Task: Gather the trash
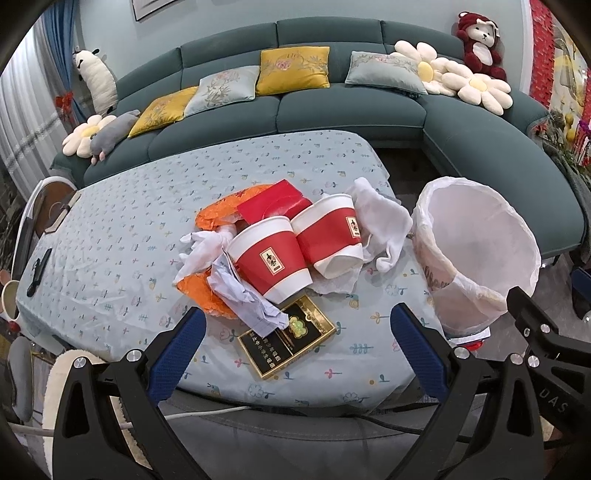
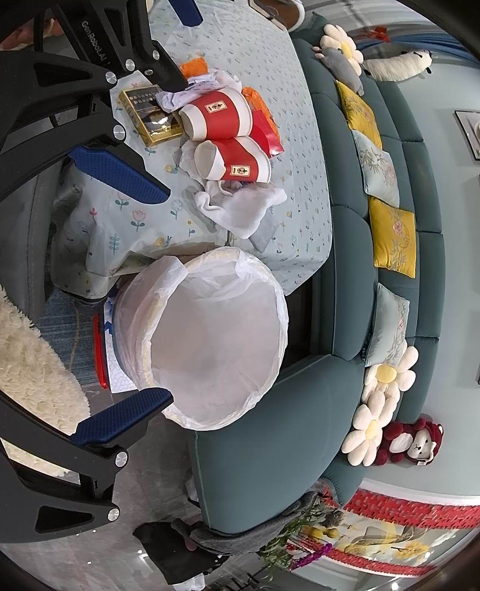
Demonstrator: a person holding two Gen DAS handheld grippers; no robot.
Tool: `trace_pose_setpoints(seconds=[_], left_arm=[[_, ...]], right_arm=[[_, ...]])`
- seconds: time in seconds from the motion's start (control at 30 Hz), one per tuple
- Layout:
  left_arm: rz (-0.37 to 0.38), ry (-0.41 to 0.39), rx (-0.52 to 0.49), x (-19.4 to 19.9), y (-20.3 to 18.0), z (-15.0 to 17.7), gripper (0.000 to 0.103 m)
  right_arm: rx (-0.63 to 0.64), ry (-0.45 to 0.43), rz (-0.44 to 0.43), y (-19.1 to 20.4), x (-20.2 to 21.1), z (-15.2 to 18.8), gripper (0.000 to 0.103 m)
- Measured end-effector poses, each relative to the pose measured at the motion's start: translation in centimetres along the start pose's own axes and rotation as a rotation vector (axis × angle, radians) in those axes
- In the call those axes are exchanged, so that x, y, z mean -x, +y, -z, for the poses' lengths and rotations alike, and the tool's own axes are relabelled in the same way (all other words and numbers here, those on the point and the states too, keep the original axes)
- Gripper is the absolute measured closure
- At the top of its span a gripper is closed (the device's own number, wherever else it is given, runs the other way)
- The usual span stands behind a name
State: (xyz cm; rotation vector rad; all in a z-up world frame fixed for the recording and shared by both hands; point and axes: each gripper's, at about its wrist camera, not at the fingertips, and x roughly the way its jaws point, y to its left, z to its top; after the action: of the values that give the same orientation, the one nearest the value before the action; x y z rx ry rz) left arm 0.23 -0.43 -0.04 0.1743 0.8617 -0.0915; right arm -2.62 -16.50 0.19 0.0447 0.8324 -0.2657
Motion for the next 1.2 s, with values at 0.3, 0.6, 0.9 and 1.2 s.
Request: trace_pose_setpoints(seconds=[0.3, 0.6, 0.9, 1.2], left_arm=[[-0.005, -0.027, 0.025, -0.01, 0.41, -0.19, 0.007], [-0.004, -0.026, 0.023, -0.14, 0.30, -0.26, 0.007], [-0.003, -0.031, 0.021, -0.18, 0.31, -0.32, 0.007], [0.000, -0.027, 0.031, -0.39, 0.43, -0.30, 0.007]], right_arm=[[0.002, 0.003, -0.002, 0.05, -0.27, -0.16, 0.007], [-0.002, 0.003, -0.002, -0.02, -0.38, -0.12, 0.008], [0.002, 0.002, 0.000, -0.07, -0.36, -0.01, 0.007], [0.008, 0.004, 0.000, 0.08, -0.45, 0.00, 0.007]])
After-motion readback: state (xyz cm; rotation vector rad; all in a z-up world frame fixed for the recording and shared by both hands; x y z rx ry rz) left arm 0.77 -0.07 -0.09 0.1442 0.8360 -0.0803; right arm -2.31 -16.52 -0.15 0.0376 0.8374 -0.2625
